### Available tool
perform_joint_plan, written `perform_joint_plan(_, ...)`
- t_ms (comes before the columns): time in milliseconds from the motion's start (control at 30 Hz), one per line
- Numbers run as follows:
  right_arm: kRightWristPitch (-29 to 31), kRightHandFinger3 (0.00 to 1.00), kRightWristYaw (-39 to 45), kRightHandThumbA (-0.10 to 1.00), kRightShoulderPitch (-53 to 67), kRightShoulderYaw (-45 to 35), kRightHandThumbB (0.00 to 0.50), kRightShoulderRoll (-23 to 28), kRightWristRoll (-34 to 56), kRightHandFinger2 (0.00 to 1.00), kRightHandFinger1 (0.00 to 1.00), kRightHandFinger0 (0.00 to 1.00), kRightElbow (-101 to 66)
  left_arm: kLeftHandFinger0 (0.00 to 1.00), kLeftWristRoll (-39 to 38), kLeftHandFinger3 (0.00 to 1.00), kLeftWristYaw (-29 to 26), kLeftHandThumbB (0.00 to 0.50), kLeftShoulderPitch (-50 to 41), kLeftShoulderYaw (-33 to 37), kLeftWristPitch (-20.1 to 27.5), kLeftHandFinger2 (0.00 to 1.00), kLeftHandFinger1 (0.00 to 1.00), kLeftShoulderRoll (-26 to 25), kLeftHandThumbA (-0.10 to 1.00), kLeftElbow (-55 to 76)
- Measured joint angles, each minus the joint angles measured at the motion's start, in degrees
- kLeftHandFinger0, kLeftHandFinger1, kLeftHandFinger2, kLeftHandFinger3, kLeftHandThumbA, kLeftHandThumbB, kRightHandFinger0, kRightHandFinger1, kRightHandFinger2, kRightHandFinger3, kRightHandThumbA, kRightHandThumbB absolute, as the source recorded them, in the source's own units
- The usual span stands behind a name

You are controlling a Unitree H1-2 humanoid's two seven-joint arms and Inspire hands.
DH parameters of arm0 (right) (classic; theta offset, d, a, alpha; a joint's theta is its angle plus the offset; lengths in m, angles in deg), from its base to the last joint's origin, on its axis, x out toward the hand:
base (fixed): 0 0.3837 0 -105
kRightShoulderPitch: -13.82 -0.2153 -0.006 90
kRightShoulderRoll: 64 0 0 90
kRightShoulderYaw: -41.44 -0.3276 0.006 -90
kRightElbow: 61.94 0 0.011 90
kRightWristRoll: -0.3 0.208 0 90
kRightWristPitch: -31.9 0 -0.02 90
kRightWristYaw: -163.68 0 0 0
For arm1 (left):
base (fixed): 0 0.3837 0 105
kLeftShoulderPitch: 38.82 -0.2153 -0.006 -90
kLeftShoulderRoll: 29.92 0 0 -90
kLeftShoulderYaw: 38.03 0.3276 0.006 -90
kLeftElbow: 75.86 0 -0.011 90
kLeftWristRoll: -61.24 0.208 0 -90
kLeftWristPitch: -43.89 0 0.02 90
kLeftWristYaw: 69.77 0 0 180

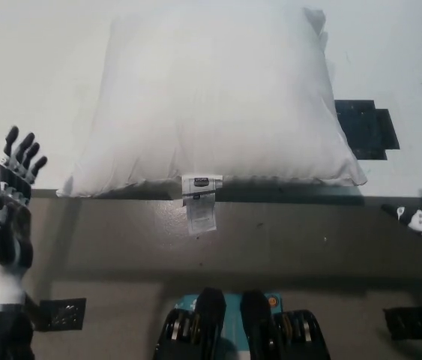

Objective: The robot uses both hands to lift the pillow and then drops it on the table

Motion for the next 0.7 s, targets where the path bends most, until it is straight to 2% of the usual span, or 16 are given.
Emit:
perform_joint_plan(100, -0.06, 1.0, 0.29, 1.0, -5.04, -0.2, 0.25, 0.76, 0.0, 1.0, 1.0, 1.0, 0.52, 1.0, 1.29, 1.0, -0.13, 0.197, 3.9, -0.83, 0.26, 1.0, 1.0, -1.5, 1.0, 0.06)
perform_joint_plan(167, -0.04, 1.0, 0.4, 1.0, -9.88, -0.55, 0.322, 1.32, 0.15, 1.0, 1.0, 1.0, 1.01, 1.0, 1.76, 1.0, -0.32, 0.196, 8.15, -1.81, 0.02, 1.0, 1.0, -2.9, 1.0, 0.4)
perform_joint_plan(233, -0.18, 1.0, 0.41, 1.0, -14.59, -0.95, 0.315, 1.44, 0.47, 1.0, 1.0, 1.0, 2.4, 1.0, 1.53, 1.0, -0.52, 0.211, 12.52, -2.72, -1.18, 1.0, 1.0, -4.17, 1.0, 1.13)
perform_joint_plan(300, -1.04, 1.0, 0.42, 1.0, -18.68, -1.1, 0.35, 1.38, 0.62, 1.0, 1.0, 1.0, 2.96, 1.0, 1.35, 1.0, -0.73, 0.23, 16.68, -3.19, -2.75, 1.0, 1.0, -5.2, 1.0, 2.13)
perform_joint_plan(333, -1.52, 1.0, 0.41, 1.0, -20.94, -1.08, 0.342, 1.23, 0.65, 1.0, 1.0, 1.0, 3.1, 1.0, 1.31, 1.0, -0.78, 0.259, 18.95, -3.29, -3.69, 1.0, 1.0, -5.55, 1.0, 2.3)
perform_joint_plan(367, -1.87, 1.0, 0.4, 1.0, -22.69, -1.07, 0.358, 1.01, 0.65, 1.0, 1.0, 1.0, 3.24, 1.0, 1.3, 1.0, -0.84, 0.28, 20.36, -3.32, -4.19, 1.0, 1.0, -5.71, 1.0, 2.3)
perform_joint_plan(400, -2.49, 1.0, 0.36, 1.0, -25.66, -0.99, 0.362, 0.47, 0.6, 1.0, 1.0, 1.0, 4.02, 1.0, 1.35, 1.0, -1.02, 0.262, 23.07, -3.3, -5.02, 1.0, 1.0, -5.9, 1.0, 2.16)
perform_joint_plan(467, -3.38, 1.0, 0.28, 1.0, -29.91, -0.78, 0.37, -0.45, 0.37, 1.0, 1.0, 1.0, 5.88, 1.0, 1.46, 1.0, -1.29, 0.264, 27.09, -3.2, -5.84, 1.0, 1.0, -5.93, 1.0, 1.09)
perform_joint_plan(500, -3.66, 1.0, 0.25, 1.0, -31.48, -0.72, 0.379, -0.88, 0.3, 1.0, 1.0, 1.0, 6.77, 1.0, 1.5, 1.0, -1.37, 0.233, 28.77, -3.18, -6.14, 1.0, 1.0, -5.93, 1.0, 0.6)
perform_joint_plan(600, -4.47, 1.0, 0.09, 1.0, -37.16, -0.71, 0.386, -2.43, 0.15, 1.0, 1.0, 1.0, 10.79, 1.0, 1.64, 1.0, -1.96, 0.261, 33.75, -3.17, -7.06, 1.0, 1.0, -5.81, 1.0, -2.06)
perform_joint_plan(667, -4.85, 1.0, -0.93, 1.0, -41.77, -1.28, 0.386, -4.1, 0.12, 1.0, 1.0, 1.0, 15.78, 1.0, 2.18, 1.0, -3.17, 0.238, 38.34, -3.3, -7.31, 1.0, 1.0, -5.53, 1.0, -6.96)
perform_joint_plan(700, -4.88, 1.0, -1.38, 1.0, -43.15, -1.7, 0.354, -4.76, 0.12, 1.0, 1.0, 1.0, 17.87, 1.0, 2.39, 1.0, -3.76, 0.226, 39.85, -3.4, -7.28, 1.0, 1.0, -5.3, 1.0, -9.4)
